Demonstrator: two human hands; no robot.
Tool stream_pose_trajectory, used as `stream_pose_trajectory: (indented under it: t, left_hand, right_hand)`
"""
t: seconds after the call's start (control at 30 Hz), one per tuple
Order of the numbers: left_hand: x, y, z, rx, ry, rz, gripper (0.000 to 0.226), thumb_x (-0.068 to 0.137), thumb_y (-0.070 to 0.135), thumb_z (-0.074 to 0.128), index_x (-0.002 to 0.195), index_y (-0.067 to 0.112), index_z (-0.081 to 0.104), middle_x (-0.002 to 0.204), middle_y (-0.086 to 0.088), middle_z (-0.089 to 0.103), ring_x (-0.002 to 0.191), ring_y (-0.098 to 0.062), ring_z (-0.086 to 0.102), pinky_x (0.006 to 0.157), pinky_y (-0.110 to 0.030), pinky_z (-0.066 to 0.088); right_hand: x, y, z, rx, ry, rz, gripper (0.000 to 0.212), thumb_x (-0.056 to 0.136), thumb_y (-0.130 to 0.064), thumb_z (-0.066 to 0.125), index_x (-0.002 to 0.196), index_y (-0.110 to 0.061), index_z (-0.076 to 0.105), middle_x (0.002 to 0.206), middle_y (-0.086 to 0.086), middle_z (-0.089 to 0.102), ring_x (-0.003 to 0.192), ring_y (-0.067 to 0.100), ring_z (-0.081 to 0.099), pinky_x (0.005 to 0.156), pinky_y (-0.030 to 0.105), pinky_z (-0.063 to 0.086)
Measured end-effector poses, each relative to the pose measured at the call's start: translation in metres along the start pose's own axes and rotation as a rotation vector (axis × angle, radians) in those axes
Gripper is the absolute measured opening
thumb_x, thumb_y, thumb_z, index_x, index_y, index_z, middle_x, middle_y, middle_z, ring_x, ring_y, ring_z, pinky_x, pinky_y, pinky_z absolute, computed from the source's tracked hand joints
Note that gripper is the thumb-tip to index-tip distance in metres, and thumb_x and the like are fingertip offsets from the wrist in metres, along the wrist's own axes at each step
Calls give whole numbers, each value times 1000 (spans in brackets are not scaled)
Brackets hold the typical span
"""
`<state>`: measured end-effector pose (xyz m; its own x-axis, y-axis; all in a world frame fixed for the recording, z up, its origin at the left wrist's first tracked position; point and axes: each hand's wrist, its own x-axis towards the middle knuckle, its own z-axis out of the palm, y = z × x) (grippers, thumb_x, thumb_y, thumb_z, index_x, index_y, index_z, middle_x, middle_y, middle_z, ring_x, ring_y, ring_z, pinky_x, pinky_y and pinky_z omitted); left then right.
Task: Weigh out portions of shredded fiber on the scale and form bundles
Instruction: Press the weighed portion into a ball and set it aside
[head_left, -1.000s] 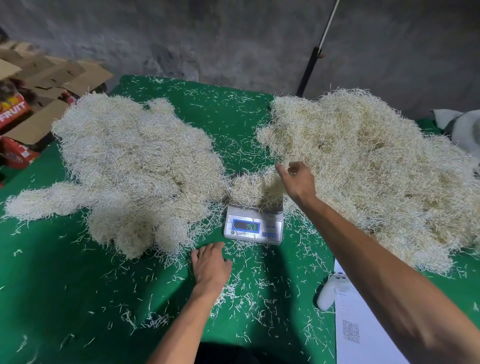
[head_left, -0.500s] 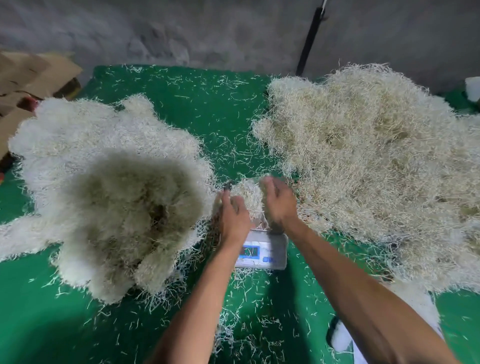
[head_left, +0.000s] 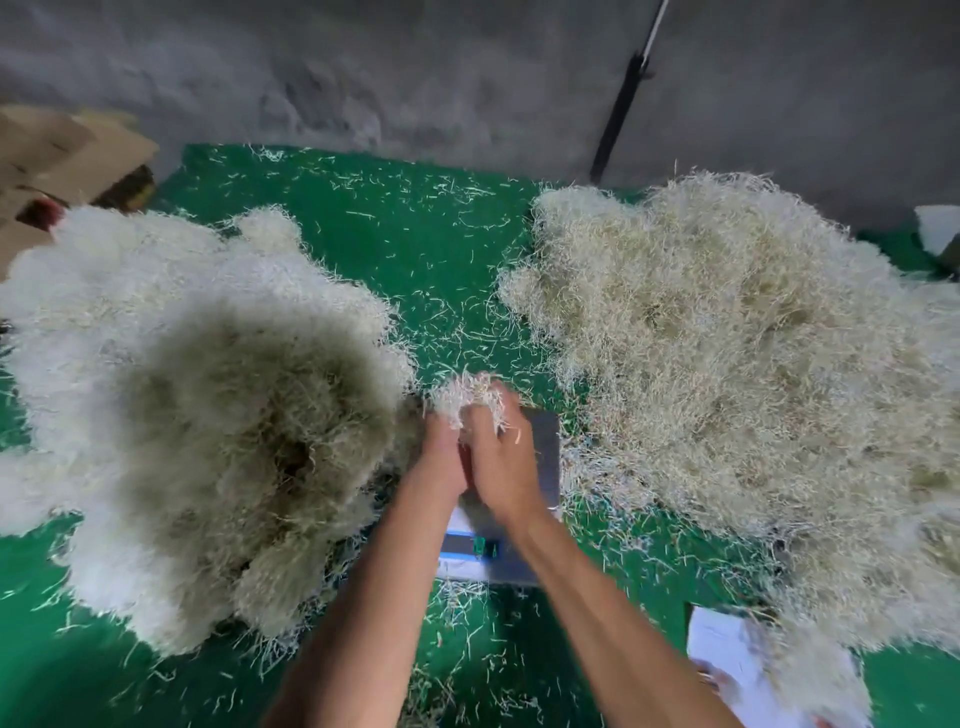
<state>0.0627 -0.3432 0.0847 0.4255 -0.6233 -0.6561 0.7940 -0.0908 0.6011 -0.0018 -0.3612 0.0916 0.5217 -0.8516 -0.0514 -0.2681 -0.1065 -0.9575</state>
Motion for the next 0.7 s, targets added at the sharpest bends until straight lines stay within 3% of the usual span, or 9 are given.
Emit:
stream_pose_trajectory:
  t: [0.1,0.17,0.23,0.3,0.4,0.5,0.6,0.63,0.7]
  left_hand:
    - [-30,8,14,53,-152,24,57,107,53,26,135,13,57,131,-15,61,119,-31,58,111,-47,39]
    - [-43,14,20,84,-127,137,36,105,35,39,105,14,68,105,-11,66,92,-24,63,91,-37,51]
    - [-44,32,8,32,7,318,33,96,23,45,71,15,64,70,0,63,61,-13,60,60,-26,50]
    - [-49,48,-6,-20,37,432,35,101,23,39,70,18,54,59,1,55,48,-11,54,48,-22,45]
    - [-50,35,-7,190,-25,440,37,109,27,29,87,22,58,75,6,68,69,-3,65,62,-17,53]
    - [-47,43,-1,110,13,372,33,109,27,36,88,13,58,88,-6,63,82,-16,61,67,-23,54]
    - [-41,73,-25,84,34,388,43,109,39,36,89,12,63,86,-9,62,75,-18,66,62,-21,56]
    - [-36,77,-36,77,11,407,51,108,44,34,107,6,66,100,-13,64,90,-22,70,78,-26,58]
    - [-35,72,-50,48,-32,395,59,108,44,36,142,-2,49,133,-16,57,123,-9,56,111,-22,39]
  right_hand:
    - [12,-23,-12,133,54,38,36,93,-71,52,114,-42,59,143,-8,53,132,15,49,117,44,35]
    - [21,-33,-18,226,27,-29,17,102,-40,59,119,-39,59,139,4,60,129,22,56,114,49,41]
    - [1,-29,-6,128,11,-274,34,100,-16,52,132,-21,60,139,11,61,131,24,57,115,46,42]
    - [-25,-25,17,58,-31,-427,46,100,-26,47,142,-11,58,147,7,56,140,16,49,121,35,35]
    - [-5,-42,20,169,-48,-196,47,100,-54,54,133,-24,67,133,-6,68,121,1,61,110,29,46]
    - [20,-48,22,320,31,141,52,100,-55,57,105,-5,72,71,1,58,63,11,51,60,19,45]
    - [-4,-49,52,222,-16,-94,43,101,-58,51,112,-19,66,95,-6,62,80,7,58,76,19,49]
    - [-8,-49,60,183,-28,-197,30,101,-56,52,115,-32,64,107,-11,65,92,4,63,85,18,50]
    - [5,-56,61,125,-44,-215,21,101,-50,56,95,-32,65,87,-12,70,73,4,66,66,26,55]
